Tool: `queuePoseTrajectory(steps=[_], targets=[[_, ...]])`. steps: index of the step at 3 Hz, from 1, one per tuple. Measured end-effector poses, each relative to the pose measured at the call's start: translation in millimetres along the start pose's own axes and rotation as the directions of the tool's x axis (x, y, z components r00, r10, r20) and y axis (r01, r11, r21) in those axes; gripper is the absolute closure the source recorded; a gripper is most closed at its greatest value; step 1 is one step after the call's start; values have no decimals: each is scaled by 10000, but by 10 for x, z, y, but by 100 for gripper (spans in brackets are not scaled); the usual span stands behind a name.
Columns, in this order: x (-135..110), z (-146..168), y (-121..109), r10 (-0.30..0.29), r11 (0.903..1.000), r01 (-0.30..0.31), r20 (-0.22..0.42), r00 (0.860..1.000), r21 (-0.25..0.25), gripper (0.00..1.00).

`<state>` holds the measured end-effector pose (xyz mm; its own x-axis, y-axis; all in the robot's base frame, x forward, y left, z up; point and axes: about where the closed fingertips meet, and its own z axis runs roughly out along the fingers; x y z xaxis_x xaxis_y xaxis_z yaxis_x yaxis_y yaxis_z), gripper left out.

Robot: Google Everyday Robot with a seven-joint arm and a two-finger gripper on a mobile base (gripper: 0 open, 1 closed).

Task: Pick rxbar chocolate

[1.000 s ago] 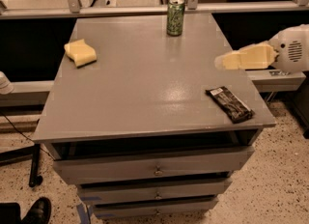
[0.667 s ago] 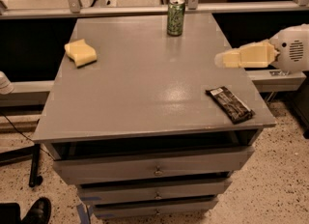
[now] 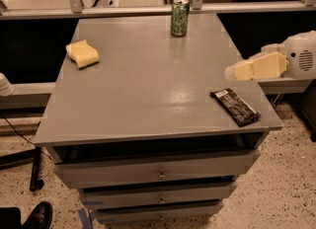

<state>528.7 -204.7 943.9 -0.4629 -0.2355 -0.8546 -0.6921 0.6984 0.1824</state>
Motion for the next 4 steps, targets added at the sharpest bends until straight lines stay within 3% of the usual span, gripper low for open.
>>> queuePoseTrajectory(steps=[1, 4], targets=[[218, 68, -6, -735, 9970, 746, -563, 9957, 192, 0], [812, 435, -149, -1337, 9888, 1427, -1647, 9772, 438, 0]])
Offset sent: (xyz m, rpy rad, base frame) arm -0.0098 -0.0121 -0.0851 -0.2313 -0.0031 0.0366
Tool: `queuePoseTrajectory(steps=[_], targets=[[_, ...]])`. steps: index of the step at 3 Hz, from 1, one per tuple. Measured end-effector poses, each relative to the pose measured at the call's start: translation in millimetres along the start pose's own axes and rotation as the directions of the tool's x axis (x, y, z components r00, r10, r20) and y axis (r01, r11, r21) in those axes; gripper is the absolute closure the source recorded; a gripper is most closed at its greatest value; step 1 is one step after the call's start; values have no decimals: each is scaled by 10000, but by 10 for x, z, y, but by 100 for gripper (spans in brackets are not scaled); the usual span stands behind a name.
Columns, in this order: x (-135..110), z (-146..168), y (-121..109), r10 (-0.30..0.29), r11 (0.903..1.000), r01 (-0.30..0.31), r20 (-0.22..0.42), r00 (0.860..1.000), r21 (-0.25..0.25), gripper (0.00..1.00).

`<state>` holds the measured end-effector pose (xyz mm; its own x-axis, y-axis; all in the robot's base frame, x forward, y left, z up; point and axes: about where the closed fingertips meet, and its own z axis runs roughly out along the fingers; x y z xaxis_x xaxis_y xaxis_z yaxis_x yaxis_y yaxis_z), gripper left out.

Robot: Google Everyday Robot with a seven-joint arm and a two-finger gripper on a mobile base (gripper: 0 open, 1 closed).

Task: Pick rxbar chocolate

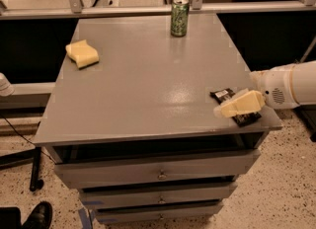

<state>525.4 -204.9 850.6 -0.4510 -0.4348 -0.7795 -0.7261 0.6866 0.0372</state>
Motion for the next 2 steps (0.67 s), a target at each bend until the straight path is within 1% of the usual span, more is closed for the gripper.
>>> queuePoseTrajectory(steps=[1, 2], targets=[[104, 122, -2, -55, 10000, 55, -183, 9998, -12, 18], [116, 172, -11, -119, 9999, 118, -169, 9998, -41, 41]])
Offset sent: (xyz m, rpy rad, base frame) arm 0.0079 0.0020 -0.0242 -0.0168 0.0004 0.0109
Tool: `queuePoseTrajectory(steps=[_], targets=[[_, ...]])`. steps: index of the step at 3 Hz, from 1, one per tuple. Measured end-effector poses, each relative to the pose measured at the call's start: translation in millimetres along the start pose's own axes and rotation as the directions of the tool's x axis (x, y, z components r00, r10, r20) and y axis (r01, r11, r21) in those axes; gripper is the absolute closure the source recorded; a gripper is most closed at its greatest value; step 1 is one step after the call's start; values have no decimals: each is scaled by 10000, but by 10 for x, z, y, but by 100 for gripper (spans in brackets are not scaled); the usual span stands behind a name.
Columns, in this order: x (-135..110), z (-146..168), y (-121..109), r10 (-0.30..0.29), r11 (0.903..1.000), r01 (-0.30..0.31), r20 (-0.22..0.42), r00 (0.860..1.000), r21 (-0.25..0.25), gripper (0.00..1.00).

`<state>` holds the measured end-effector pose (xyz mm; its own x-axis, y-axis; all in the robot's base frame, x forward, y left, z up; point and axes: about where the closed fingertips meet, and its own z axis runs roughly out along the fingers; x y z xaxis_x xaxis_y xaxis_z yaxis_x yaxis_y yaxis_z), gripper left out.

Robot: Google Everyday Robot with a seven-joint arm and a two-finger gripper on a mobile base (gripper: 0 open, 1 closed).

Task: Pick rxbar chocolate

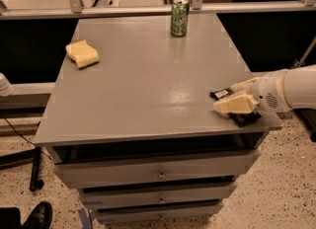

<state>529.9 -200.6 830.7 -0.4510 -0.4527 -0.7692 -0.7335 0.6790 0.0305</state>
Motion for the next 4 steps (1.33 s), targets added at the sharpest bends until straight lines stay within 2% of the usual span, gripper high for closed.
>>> queuePoseTrajectory(steps=[2, 3, 4], targets=[[-206, 10, -2, -271, 9996, 272, 220, 9994, -60, 87], [-608, 10, 0, -563, 9984, 564, 671, 9962, 5, 100], [-953, -36, -39, -644, 9979, 632, 1113, 9917, 141, 100]])
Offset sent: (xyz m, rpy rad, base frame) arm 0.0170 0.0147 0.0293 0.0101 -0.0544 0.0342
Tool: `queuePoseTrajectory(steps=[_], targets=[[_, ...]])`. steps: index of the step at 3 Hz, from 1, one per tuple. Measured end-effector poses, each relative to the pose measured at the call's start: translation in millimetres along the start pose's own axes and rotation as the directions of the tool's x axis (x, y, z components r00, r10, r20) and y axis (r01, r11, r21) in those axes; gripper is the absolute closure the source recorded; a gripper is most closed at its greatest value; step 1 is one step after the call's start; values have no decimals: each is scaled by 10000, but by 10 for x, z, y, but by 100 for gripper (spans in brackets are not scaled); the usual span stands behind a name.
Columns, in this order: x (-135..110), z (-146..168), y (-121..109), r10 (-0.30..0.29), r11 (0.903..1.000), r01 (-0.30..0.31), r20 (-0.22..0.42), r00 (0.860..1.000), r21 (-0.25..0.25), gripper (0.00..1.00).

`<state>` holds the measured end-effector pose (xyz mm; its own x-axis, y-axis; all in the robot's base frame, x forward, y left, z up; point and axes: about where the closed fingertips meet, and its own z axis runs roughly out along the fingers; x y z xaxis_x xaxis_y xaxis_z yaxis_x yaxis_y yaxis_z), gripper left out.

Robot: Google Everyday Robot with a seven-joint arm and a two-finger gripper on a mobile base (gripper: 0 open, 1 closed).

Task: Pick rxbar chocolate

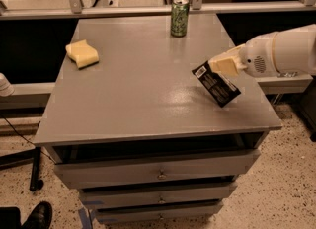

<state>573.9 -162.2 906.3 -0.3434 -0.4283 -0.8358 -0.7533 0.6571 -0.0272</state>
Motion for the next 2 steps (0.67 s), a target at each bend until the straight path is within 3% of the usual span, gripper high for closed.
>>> queuePoseTrajectory(steps=[1, 2], targets=[[-406, -83, -59, 294, 9994, -302, 574, 9979, 144, 100], [-784, -234, -117, 1237, 9919, -1260, 1091, 9863, 138, 100]])
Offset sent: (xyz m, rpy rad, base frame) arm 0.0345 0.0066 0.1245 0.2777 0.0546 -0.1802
